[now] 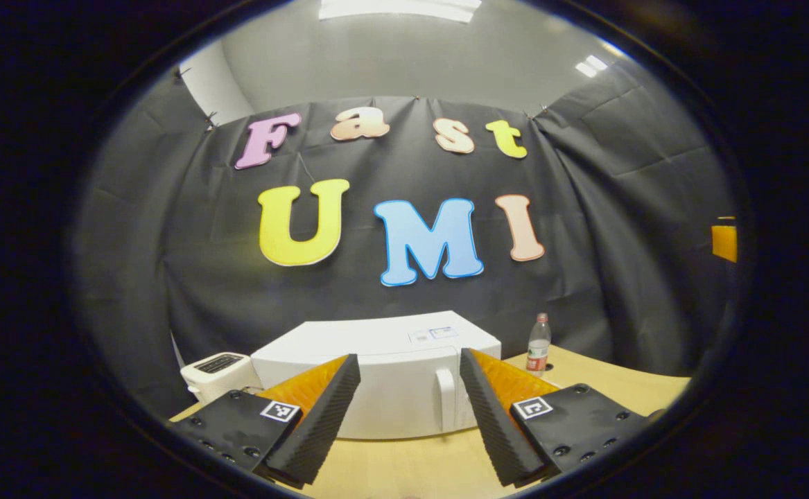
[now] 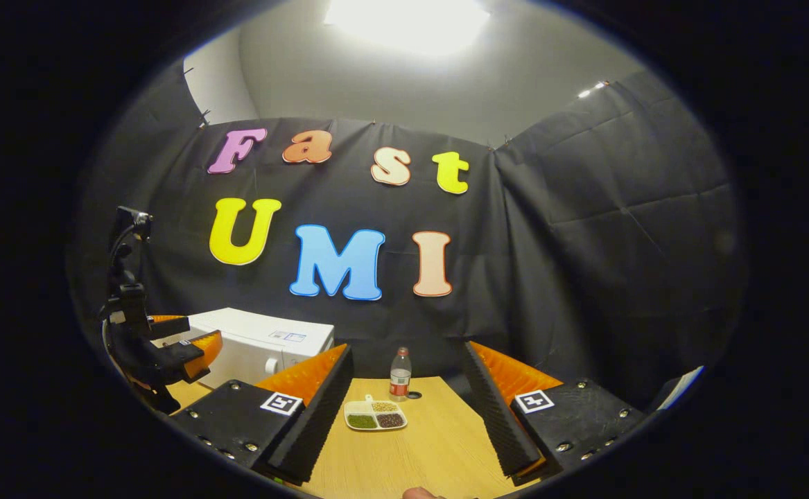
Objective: Open the microwave oven with the left hand, put the food in, and close the microwave oven.
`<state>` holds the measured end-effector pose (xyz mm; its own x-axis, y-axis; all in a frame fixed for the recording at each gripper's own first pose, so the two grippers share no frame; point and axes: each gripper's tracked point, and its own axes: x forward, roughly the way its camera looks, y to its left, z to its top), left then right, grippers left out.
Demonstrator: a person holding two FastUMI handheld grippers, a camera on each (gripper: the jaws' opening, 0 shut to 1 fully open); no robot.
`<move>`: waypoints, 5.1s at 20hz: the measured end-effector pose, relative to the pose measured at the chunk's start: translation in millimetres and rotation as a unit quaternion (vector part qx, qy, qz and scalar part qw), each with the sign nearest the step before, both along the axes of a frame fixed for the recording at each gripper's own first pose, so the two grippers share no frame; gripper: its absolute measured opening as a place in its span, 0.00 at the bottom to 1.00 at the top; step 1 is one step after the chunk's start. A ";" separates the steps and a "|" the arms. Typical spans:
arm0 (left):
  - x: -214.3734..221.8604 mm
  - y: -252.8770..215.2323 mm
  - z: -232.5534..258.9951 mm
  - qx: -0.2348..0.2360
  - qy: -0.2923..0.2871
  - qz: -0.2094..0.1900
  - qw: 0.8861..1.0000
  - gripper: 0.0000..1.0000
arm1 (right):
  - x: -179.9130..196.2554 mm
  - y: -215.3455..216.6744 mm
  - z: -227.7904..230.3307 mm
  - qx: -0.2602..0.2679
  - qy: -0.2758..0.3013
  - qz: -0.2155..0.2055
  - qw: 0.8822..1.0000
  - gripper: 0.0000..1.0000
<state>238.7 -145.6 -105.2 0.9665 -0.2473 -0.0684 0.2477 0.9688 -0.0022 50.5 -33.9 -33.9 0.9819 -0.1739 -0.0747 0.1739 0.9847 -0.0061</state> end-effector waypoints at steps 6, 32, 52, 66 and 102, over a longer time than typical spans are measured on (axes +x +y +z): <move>45.7 -34.4 -49.8 0.007 0.030 -0.036 0.999 0.94 | -0.1 -15.9 -10.8 -0.021 0.025 -0.047 0.998 0.96; 115.0 -88.2 -155.7 0.036 0.127 -0.024 0.991 0.20 | -44.1 -58.4 -28.8 -0.035 0.087 -0.117 0.989 0.95; -22.6 -8.3 -138.0 0.022 0.162 0.002 0.987 0.09 | -53.8 -27.5 -13.1 0.009 0.026 0.039 0.999 0.95; -110.0 111.9 -133.5 0.027 0.175 0.085 0.981 0.09 | -74.5 26.1 -2.1 0.027 0.012 0.117 0.993 0.95; -193.0 332.1 -59.7 -0.051 0.105 0.115 0.987 0.95 | -54.6 219.6 -23.6 0.049 0.089 0.155 0.983 0.95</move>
